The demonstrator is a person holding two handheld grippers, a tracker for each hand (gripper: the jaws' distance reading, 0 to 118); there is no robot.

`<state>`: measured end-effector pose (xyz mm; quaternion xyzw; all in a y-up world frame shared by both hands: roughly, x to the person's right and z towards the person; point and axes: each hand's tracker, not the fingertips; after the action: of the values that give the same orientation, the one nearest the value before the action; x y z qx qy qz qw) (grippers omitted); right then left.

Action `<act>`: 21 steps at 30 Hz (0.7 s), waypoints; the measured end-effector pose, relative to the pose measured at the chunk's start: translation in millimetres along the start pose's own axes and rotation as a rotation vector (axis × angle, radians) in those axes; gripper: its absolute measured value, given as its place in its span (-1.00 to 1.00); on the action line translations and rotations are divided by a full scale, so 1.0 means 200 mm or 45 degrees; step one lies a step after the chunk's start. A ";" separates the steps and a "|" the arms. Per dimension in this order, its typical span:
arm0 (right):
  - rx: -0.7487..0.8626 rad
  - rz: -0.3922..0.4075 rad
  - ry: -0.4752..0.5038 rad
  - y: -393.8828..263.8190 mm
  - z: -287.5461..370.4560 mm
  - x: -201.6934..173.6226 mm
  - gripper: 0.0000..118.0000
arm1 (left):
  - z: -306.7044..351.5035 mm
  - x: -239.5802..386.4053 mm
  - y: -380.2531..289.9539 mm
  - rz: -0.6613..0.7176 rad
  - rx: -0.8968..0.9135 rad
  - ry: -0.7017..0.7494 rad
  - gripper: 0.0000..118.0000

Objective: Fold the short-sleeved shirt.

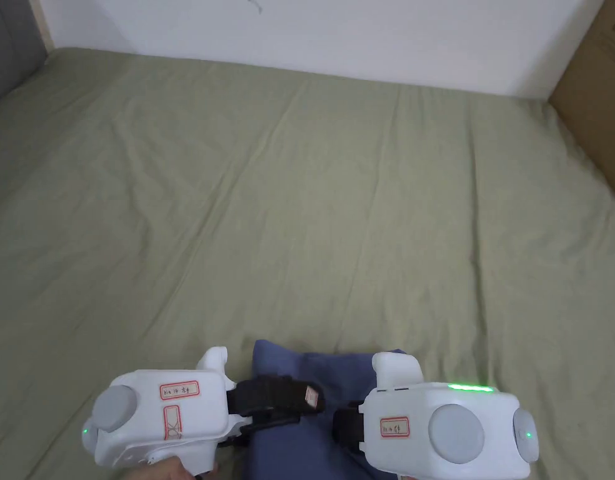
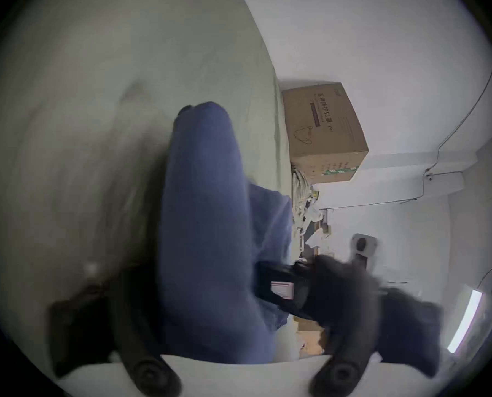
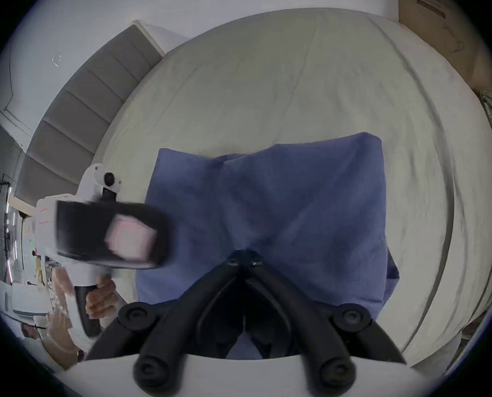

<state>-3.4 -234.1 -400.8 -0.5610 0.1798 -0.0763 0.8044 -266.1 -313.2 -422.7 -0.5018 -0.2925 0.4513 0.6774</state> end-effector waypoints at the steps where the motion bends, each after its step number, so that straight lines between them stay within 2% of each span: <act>1: 0.005 -0.003 -0.007 0.00 0.01 0.00 -0.98 | -0.02 -0.01 0.00 -0.041 -0.005 0.176 -0.63; 2: 0.020 -0.009 -0.009 0.00 0.03 0.00 -0.98 | -0.03 -0.05 -0.01 -0.043 -0.026 0.201 -0.63; 3: 0.033 -0.010 -0.008 0.00 0.05 -0.01 -0.98 | 0.00 -0.07 0.00 0.026 0.001 -0.003 -0.66; 4: 0.063 -0.012 -0.012 0.01 0.08 -0.02 -0.98 | 0.03 -0.07 0.00 0.091 -0.009 -0.005 -0.66; 7: 0.203 -0.011 -0.003 0.03 0.18 -0.06 -0.98 | 0.04 -0.01 0.00 -0.039 -0.030 0.107 -0.66; 11: 0.411 0.035 -0.027 0.08 0.30 -0.19 -0.98 | 0.13 0.02 0.02 -0.056 -0.036 0.136 -0.66; 12: 0.456 0.074 -0.041 0.09 0.31 -0.23 -0.98 | 0.17 0.03 0.02 -0.081 -0.028 0.171 -0.66; 15: 0.598 0.147 -0.117 0.10 0.34 -0.36 -0.98 | 0.33 0.02 0.04 -0.104 -0.006 0.245 -0.65; 21: 0.781 0.222 -0.196 0.09 0.28 -0.61 -0.98 | 0.78 -0.06 0.16 -0.149 0.041 0.461 -0.65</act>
<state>-97.5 -139.5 -376.0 -0.2792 0.1345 -0.0153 0.9506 -413.3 -256.9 -400.8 -0.5460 -0.1871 0.3183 0.7520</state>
